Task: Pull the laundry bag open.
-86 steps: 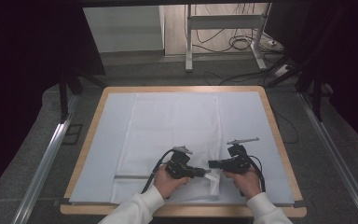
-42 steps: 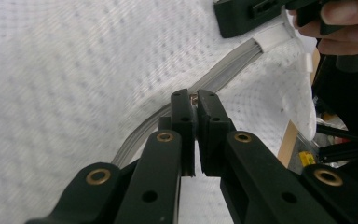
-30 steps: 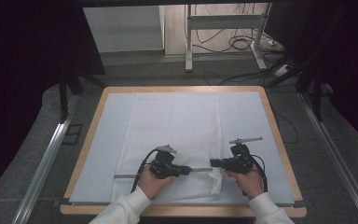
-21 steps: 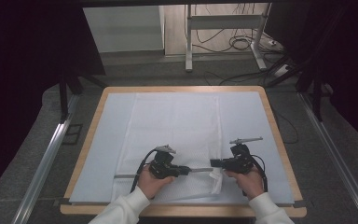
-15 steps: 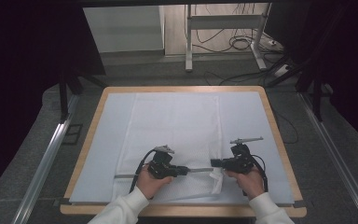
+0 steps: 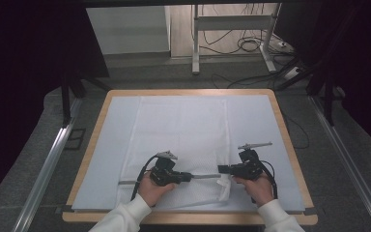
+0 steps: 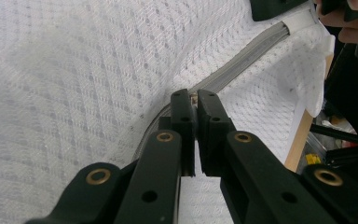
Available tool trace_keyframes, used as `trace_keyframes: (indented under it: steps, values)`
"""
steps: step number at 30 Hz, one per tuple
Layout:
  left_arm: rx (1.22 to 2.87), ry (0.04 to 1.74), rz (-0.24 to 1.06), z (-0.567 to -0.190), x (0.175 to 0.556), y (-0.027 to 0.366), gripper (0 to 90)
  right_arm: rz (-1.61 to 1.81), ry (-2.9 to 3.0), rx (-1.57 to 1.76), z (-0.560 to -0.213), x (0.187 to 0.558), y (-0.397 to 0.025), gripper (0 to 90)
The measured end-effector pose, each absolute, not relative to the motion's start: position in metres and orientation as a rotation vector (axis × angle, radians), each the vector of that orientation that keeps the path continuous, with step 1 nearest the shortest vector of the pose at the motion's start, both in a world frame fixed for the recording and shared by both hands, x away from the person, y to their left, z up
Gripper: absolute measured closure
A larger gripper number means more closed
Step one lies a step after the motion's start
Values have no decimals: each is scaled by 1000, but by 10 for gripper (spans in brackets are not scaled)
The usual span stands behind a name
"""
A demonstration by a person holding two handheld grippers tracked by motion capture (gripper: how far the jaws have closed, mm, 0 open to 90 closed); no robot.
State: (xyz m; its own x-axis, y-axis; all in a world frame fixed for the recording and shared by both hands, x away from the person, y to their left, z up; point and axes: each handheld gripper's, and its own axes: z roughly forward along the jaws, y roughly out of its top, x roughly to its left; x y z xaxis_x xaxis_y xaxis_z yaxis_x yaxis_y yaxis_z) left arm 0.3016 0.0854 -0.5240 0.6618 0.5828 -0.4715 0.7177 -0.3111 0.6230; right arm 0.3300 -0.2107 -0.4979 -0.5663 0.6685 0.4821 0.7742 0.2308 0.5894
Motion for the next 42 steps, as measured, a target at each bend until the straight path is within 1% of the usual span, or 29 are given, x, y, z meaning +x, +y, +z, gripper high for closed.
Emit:
trace_keyframes:
  steps: [19, 28, 32, 35, 42]
  values:
    - [2027, 1029, -187, -528, 300, 94, 875, -1246, -2367, -1398, -499, 330, -211, 882]
    - [2015, 1040, -202, -530, 300, 96, 874, -1244, -2365, -1399, -499, 331, -212, 881]
    - [2030, 1043, -183, -531, 299, 98, 875, -1242, -2369, -1405, -499, 331, -212, 882]
    - [2013, 1054, -205, -532, 300, 102, 875, -1247, -2365, -1410, -499, 331, -213, 882]
    - [2023, 1062, -181, -532, 298, 107, 875, -1238, -2372, -1405, -499, 331, -213, 881]
